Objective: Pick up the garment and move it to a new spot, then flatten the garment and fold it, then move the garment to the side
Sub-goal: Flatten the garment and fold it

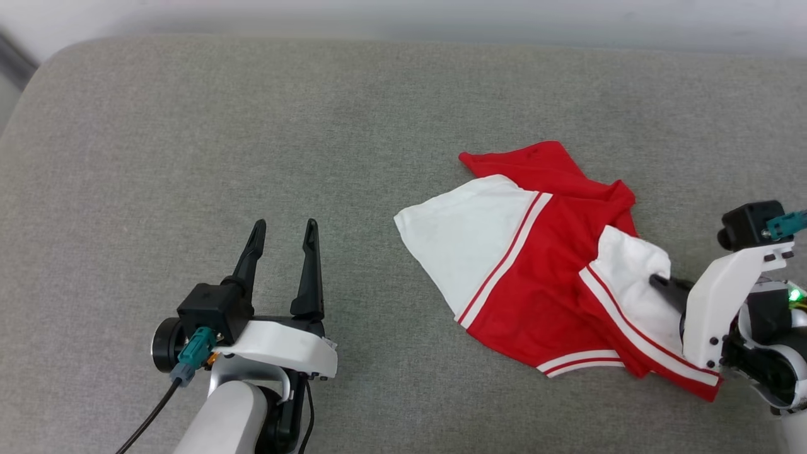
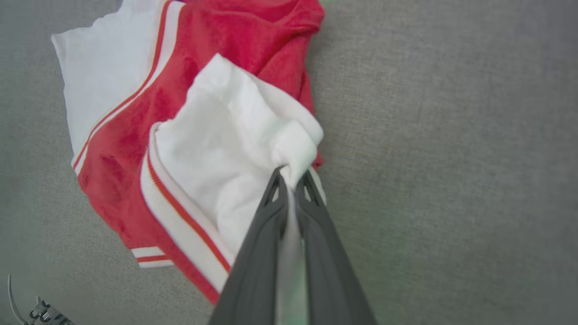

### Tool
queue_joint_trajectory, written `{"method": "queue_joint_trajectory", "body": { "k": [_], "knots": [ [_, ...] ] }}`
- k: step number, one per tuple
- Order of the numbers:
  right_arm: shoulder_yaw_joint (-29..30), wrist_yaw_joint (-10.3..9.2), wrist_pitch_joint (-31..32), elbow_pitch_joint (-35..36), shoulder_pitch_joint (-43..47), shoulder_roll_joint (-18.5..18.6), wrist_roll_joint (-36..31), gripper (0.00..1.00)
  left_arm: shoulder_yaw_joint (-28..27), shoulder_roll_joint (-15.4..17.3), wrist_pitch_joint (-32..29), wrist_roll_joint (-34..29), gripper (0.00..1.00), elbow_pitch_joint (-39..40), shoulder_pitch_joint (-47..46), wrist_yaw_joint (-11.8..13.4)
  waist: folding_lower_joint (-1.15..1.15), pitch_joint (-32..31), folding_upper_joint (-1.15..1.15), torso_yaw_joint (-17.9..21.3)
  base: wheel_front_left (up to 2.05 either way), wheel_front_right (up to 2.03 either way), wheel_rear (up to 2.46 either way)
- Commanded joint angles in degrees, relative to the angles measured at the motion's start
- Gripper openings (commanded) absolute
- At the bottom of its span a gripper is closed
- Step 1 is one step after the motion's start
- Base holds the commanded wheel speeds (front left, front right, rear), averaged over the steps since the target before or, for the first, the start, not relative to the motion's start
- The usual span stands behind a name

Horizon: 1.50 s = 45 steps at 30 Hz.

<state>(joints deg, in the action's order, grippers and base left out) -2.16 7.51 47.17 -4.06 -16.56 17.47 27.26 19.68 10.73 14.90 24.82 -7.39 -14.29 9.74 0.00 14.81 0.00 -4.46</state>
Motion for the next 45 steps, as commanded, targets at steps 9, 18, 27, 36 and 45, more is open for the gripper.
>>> {"method": "queue_joint_trajectory", "body": {
  "k": [9, 18, 27, 36, 45],
  "knots": [
    [8.5, -0.05, -3.8, 4.6, 1.2, 0.0, -3.3, 0.0, -0.7, 0.0, 0.4, -0.9, 1.0, 0.2, 1.1, -0.6, 0.0, -2.1, 0.0, 2.6, 0.0, 0.0, 0.0],
    [23.6, -0.04, -4.9, -3.5, 7.6, -6.0, -8.5, 0.0, -0.7, -0.1, 0.4, -1.1, 1.0, 0.1, 0.8, -0.9, 0.0, -1.7, 0.0, 3.6, 0.0, 0.0, 0.0],
    [24.7, -0.03, -19.4, -9.0, 6.0, -9.0, -9.8, 1.0, -0.8, 0.5, 0.3, -1.3, 1.0, -0.1, 1.0, -0.8, 0.0, -2.0, 0.0, 3.9, 0.0, 0.0, 0.0],
    [21.1, -0.03, -37.2, -4.1, 7.4, -10.7, -13.9, 1.0, -0.9, 1.4, -0.4, -0.8, 1.0, 0.2, 2.3, -0.3, 0.0, -4.4, 0.0, 4.2, 0.0, 0.0, 0.0],
    [11.5, -0.04, -46.1, 2.2, 11.8, -12.1, -17.7, 1.0, -0.6, 2.8, -1.9, -0.4, 1.0, 0.5, 4.6, 0.2, 0.0, -7.9, 0.0, 4.9, 0.0, 0.0, 0.0]
  ]
}}
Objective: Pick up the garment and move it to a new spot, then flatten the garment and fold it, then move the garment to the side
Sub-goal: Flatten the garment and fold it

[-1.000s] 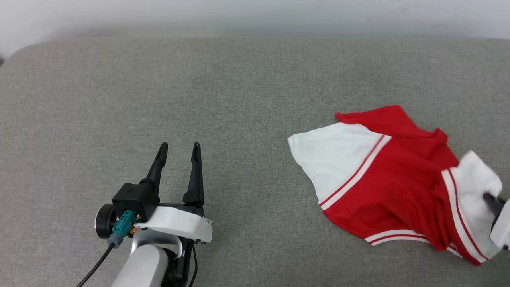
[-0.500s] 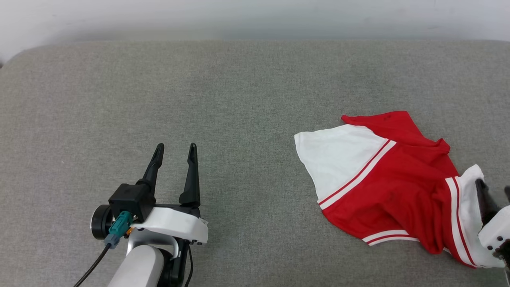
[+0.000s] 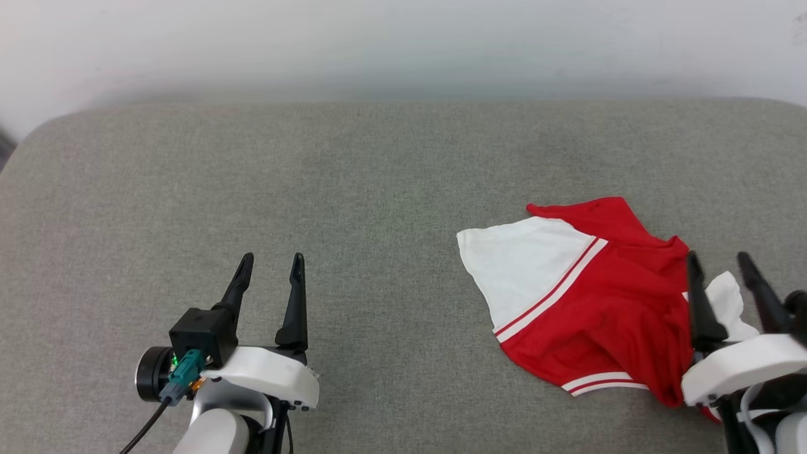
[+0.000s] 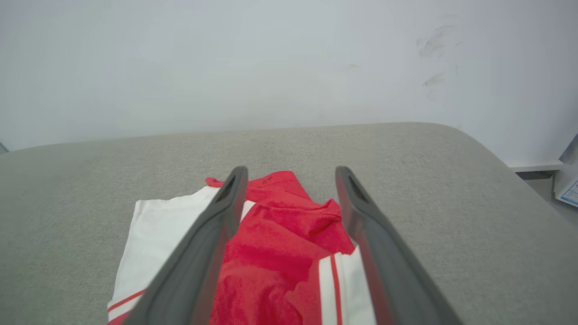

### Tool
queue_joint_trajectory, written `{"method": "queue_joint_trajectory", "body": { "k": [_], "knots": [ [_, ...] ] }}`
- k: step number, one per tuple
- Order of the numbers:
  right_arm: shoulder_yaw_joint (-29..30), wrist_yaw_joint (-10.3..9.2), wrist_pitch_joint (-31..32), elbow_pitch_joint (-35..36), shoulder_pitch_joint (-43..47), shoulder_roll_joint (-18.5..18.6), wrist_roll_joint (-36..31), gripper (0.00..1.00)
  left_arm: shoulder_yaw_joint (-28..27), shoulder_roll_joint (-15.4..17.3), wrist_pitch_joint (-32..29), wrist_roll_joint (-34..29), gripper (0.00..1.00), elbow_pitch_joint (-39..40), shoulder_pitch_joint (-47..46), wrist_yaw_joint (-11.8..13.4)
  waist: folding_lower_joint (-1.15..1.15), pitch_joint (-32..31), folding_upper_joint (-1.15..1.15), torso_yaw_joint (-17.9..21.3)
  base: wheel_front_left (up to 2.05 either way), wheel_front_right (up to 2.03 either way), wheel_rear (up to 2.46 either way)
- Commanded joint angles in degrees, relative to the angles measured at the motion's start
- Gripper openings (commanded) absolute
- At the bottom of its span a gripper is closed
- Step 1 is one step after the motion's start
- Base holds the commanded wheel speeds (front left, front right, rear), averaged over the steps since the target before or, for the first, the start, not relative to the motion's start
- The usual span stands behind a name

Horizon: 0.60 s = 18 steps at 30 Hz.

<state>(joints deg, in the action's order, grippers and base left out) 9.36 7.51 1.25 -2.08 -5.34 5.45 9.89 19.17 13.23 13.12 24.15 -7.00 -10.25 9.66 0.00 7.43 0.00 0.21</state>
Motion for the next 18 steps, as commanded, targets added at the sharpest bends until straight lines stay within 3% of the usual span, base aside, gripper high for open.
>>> {"method": "queue_joint_trajectory", "body": {
  "k": [1, 12, 18],
  "knots": [
    [-1.1, -0.04, -0.2, 0.9, 1.4, -0.3, -0.3, 1.0, 0.0, 0.4, -0.3, 0.2, 1.0, 0.1, 0.8, 0.3, 0.0, -0.9, 0.0, 0.4, 0.0, 0.0, 0.0],
    [-7.3, -0.04, 0.7, 6.5, 7.3, -1.9, -0.5, 1.0, 1.5, 1.8, -5.1, 1.0, 1.0, 0.2, 2.1, -0.1, 0.0, -4.3, 0.0, 3.6, 0.0, 0.0, 0.0],
    [-7.9, -0.04, 1.1, 8.1, 7.1, -2.2, -0.7, 1.0, 5.9, 0.6, -12.2, 1.2, 1.0, -2.1, -4.5, -3.5, 0.0, -3.0, 0.0, 6.4, 0.0, 0.0, 0.0]
  ]
}}
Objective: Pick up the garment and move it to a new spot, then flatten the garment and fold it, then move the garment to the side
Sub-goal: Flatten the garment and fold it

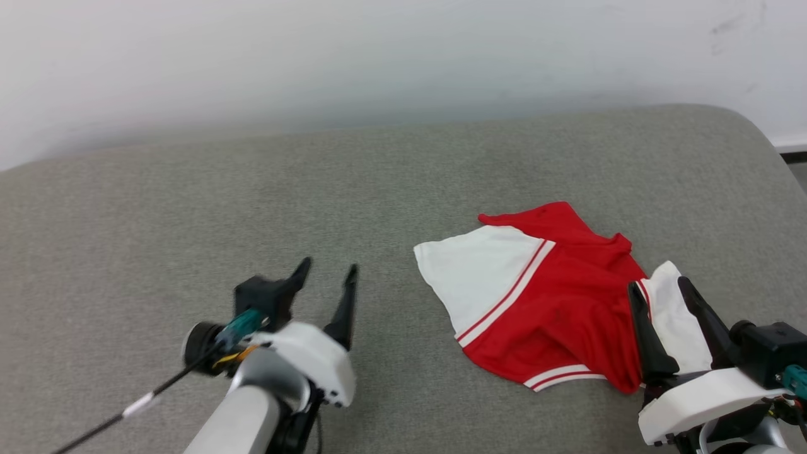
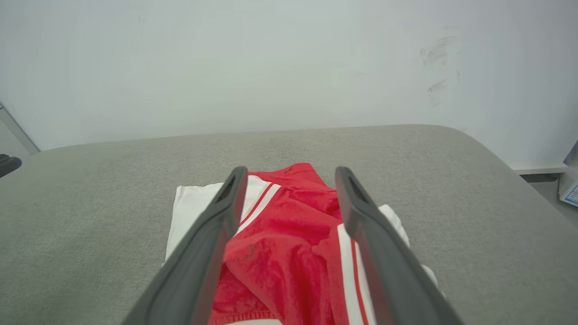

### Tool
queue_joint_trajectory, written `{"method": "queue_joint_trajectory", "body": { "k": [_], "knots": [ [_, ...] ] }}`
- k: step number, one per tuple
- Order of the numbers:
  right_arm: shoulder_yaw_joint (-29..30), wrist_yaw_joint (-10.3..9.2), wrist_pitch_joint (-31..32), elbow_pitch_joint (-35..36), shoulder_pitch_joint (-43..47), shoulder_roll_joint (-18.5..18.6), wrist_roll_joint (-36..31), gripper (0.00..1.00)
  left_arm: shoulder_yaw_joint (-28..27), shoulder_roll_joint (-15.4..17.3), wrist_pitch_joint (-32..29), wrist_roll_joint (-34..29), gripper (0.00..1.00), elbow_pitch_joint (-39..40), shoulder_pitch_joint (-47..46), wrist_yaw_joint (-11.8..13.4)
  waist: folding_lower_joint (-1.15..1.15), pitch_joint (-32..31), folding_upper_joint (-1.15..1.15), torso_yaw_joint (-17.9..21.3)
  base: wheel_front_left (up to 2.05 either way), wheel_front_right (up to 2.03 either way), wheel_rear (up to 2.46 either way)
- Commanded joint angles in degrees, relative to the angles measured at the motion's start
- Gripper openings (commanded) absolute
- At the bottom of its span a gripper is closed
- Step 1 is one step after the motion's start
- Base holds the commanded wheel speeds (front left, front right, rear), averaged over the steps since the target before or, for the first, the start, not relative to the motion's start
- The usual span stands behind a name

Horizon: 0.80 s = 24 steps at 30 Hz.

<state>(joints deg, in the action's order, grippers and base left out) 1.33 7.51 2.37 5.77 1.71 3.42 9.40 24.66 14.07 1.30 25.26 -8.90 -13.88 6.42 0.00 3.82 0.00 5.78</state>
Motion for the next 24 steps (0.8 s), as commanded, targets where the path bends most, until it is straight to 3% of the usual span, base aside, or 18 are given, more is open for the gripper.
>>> {"method": "queue_joint_trajectory", "body": {
  "k": [1, 12, 24],
  "knots": [
    [0.0, -0.04, 0.1, 0.5, -0.3, -0.2, -0.1, 1.0, 1.2, -0.8, -2.0, 0.5, 1.0, -1.0, -2.4, -1.2, 0.0, 1.0, 0.0, 1.4, 0.0, 0.0, 0.0],
    [-0.2, -0.03, -0.9, 0.8, -3.2, -0.5, 0.8, 1.0, 7.9, -2.7, -21.4, 1.5, 1.0, -13.6, -19.9, -8.8, 0.0, 7.3, 0.0, 6.9, 0.0, 0.0, 0.0],
    [-1.2, -0.04, -3.2, -2.3, -5.2, -0.6, 3.8, 1.0, 13.4, -3.6, -34.7, 3.1, 1.0, -27.2, -26.5, -12.6, 0.0, 12.3, 0.0, 9.5, 0.0, 0.0, 0.0]
  ]
}}
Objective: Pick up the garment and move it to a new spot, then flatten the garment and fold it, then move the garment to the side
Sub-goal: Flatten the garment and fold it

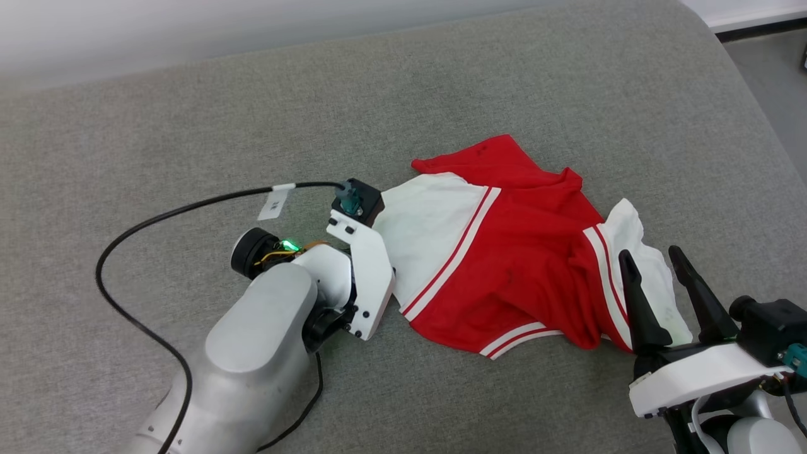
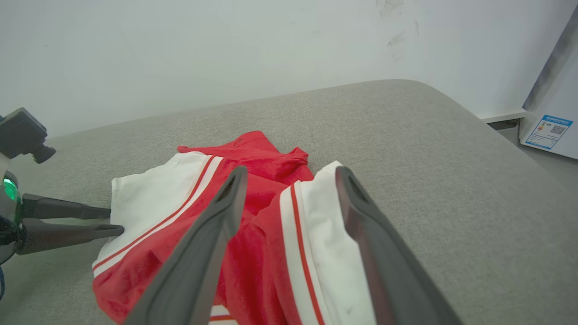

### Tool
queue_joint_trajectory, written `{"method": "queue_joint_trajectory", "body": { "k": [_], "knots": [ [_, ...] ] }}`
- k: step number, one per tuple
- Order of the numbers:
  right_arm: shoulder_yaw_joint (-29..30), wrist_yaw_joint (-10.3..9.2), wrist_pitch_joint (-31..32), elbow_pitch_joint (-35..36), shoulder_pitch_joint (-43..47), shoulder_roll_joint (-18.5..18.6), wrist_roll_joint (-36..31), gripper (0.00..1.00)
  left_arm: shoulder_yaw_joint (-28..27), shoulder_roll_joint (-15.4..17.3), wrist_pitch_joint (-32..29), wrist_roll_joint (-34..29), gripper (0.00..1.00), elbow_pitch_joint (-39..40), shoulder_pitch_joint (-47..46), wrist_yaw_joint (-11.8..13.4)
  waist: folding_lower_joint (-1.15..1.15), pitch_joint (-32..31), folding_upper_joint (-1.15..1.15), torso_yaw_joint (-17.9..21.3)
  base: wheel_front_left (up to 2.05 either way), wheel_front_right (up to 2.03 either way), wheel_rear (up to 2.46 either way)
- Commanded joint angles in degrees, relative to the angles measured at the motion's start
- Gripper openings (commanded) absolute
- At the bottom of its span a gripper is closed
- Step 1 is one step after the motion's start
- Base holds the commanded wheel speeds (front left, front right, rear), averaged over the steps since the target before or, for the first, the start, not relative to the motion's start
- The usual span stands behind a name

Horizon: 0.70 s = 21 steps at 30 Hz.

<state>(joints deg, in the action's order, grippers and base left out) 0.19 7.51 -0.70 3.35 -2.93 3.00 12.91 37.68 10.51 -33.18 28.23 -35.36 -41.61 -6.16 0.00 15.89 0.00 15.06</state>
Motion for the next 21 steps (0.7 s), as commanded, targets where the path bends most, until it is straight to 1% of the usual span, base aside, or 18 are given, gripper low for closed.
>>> {"method": "queue_joint_trajectory", "body": {
  "k": [1, 4, 6, 7, 8, 12, 15, 18, 21],
  "knots": [
    [0.0, -0.04, -0.4, -0.1, -0.7, -0.2, 0.4, 1.0, 1.3, -0.2, -1.6, 0.2, 1.0, -1.8, 1.4, -0.3, 0.0, 0.4, 0.0, 0.3, 0.0, 0.0, 0.0],
    [-0.2, -0.04, -0.8, -0.9, -1.2, -0.2, 1.0, 1.0, 3.5, -0.9, -4.7, 1.0, 1.0, -4.2, 1.6, -1.0, 0.0, 0.8, 0.0, 0.5, 0.0, 0.0, 0.0],
    [-0.4, -0.04, -1.1, -1.4, -1.3, -0.2, 1.4, 1.0, 4.5, -1.3, -4.7, 1.4, 0.17, -4.6, 1.5, -1.3, 0.0, 0.9, 0.0, 0.6, 0.0, 0.0, 0.0],
    [-0.4, -0.04, -1.2, -1.5, -1.5, -0.2, 1.6, 1.0, 4.9, -1.3, -4.2, 1.3, 0.0, -4.8, 1.1, -1.3, 0.0, 0.9, 0.0, 0.6, 0.0, 0.0, 0.0],
    [-0.4, -0.04, -1.3, -1.7, -1.6, -0.2, 1.8, 1.0, 5.2, -1.3, -3.8, 1.4, 0.0, -5.0, 1.0, -1.3, 0.0, 0.9, 0.0, 0.6, 0.0, 0.0, 0.0],
    [0.2, -0.04, -1.1, -2.4, -1.0, -0.2, 2.2, 1.0, 4.7, -0.5, 1.6, 0.4, 0.0, -3.9, -0.5, -1.0, 0.0, 0.1, 0.0, -0.3, 0.0, 0.0, 0.0],
    [0.9, -0.04, -0.8, -2.6, -0.6, -0.2, 2.4, 1.0, 3.4, 0.3, 5.9, 0.1, 0.0, -2.3, -0.8, 0.1, 0.0, -0.9, 0.0, -1.5, 0.0, 0.0, 0.0],
    [1.7, -0.04, -0.3, -2.4, 0.1, -0.2, 2.4, 1.0, 2.0, 1.4, 9.6, -0.1, 0.0, 0.9, 0.1, 1.8, 0.0, -1.8, 0.0, -3.2, 0.0, 0.0, 0.0],
    [2.0, -0.04, 0.3, -1.9, 0.5, -0.2, 2.5, 1.0, 0.7, 3.7, 12.2, -0.3, 0.0, 5.5, 2.5, 3.8, 0.0, -2.5, 0.0, -5.3, 0.0, 0.0, 0.0]
  ]
}}
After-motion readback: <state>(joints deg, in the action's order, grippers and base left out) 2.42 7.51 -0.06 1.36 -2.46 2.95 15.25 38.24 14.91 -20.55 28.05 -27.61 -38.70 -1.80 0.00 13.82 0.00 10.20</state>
